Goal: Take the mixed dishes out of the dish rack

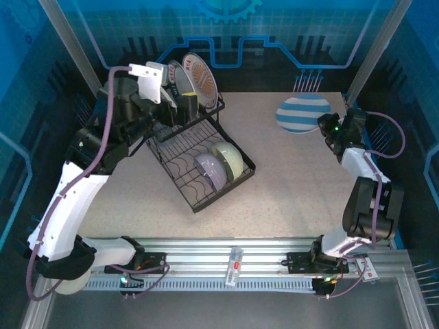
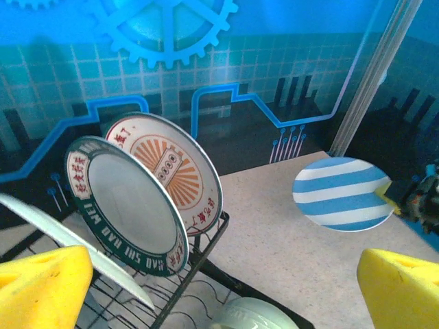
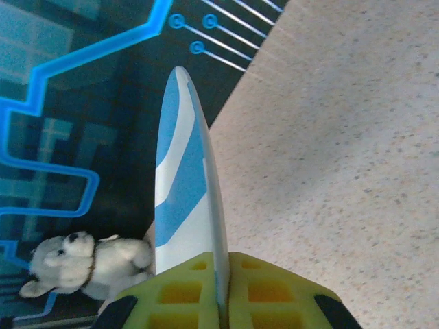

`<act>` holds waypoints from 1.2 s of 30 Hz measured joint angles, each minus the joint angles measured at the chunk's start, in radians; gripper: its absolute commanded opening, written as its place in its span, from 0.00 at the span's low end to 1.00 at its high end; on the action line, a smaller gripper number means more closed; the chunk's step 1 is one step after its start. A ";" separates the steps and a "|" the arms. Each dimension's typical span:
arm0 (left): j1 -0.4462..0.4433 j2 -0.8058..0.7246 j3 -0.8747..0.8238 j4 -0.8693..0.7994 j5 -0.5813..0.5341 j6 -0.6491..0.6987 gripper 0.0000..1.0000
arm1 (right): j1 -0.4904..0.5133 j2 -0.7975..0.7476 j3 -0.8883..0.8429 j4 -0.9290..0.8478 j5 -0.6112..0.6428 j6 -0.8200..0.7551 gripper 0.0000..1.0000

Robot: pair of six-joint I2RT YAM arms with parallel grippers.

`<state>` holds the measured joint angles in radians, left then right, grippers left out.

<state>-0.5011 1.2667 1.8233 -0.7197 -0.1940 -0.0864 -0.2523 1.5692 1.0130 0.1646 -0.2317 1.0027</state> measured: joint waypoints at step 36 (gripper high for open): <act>0.200 0.115 0.151 -0.306 0.237 -0.341 0.99 | -0.122 0.631 0.383 0.125 -0.008 0.089 0.07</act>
<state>-0.3012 1.3819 1.9743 -1.0252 0.0433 -0.4271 -0.3744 2.2005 1.3960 0.2893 -0.2401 1.0920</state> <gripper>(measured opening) 0.992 0.086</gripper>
